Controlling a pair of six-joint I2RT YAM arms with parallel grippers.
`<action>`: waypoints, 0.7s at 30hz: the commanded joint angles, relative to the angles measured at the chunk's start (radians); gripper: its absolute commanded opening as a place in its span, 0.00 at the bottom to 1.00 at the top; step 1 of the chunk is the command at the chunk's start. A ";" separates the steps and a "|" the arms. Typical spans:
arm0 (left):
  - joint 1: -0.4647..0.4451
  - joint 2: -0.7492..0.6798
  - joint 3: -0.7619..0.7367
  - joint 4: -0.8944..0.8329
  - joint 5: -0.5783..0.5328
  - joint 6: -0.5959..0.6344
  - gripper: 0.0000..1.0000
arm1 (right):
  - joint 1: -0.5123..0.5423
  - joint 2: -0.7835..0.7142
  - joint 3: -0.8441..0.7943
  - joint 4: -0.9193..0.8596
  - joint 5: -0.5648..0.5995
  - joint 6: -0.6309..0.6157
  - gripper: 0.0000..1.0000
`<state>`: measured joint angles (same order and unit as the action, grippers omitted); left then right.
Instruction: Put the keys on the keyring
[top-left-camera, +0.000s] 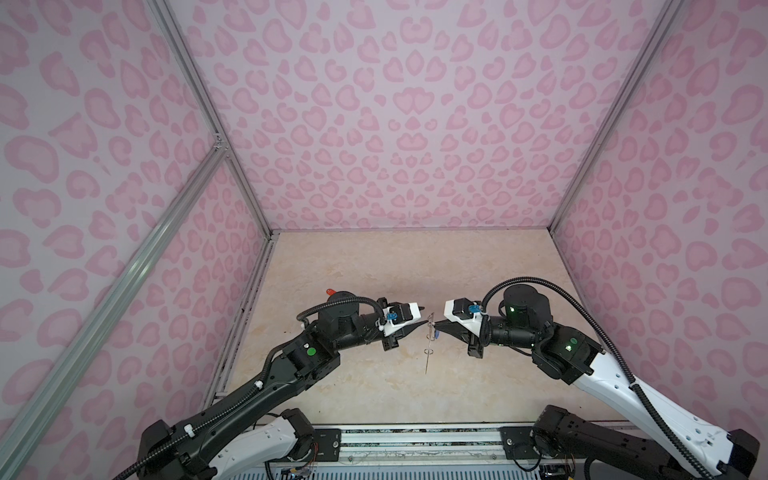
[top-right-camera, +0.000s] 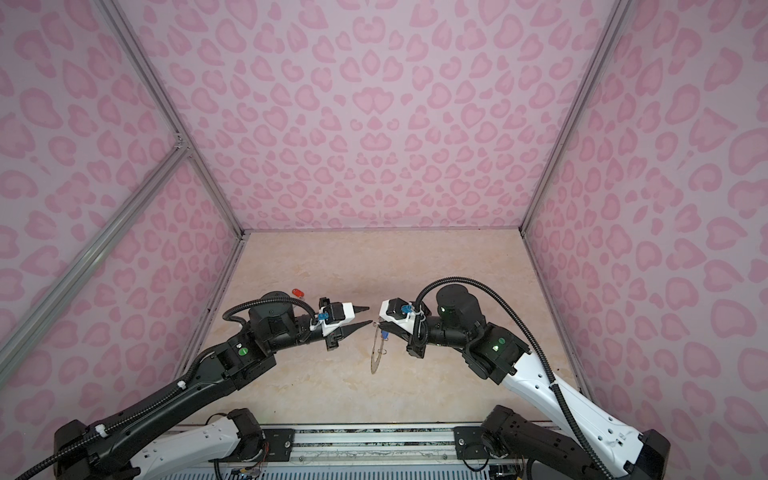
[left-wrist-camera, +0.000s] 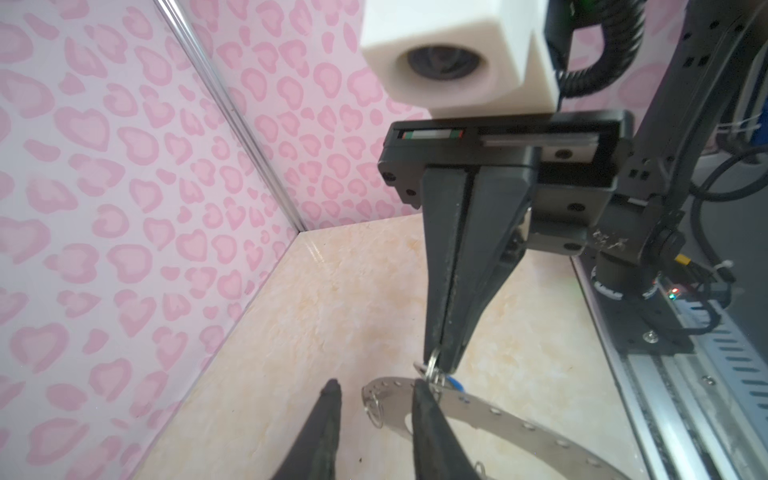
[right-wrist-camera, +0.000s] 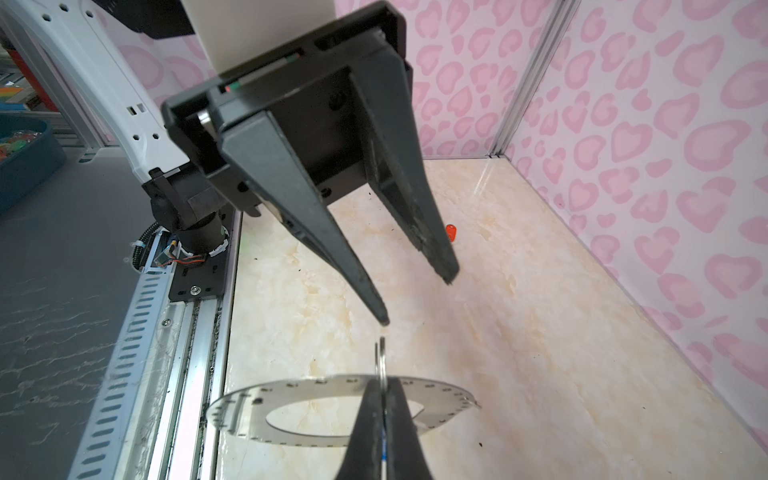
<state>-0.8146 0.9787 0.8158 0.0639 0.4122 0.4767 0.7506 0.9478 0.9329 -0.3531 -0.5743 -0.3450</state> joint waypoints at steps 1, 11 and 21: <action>-0.027 -0.002 0.042 -0.122 -0.105 0.143 0.30 | 0.001 0.018 0.025 -0.068 0.006 -0.008 0.00; -0.114 0.039 0.068 -0.168 -0.215 0.240 0.28 | 0.001 0.057 0.060 -0.106 -0.006 -0.005 0.00; -0.132 0.069 0.092 -0.193 -0.230 0.257 0.22 | 0.003 0.061 0.063 -0.107 -0.019 -0.005 0.00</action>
<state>-0.9443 1.0405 0.8886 -0.1204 0.1936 0.7185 0.7506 1.0069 0.9913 -0.4873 -0.5690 -0.3511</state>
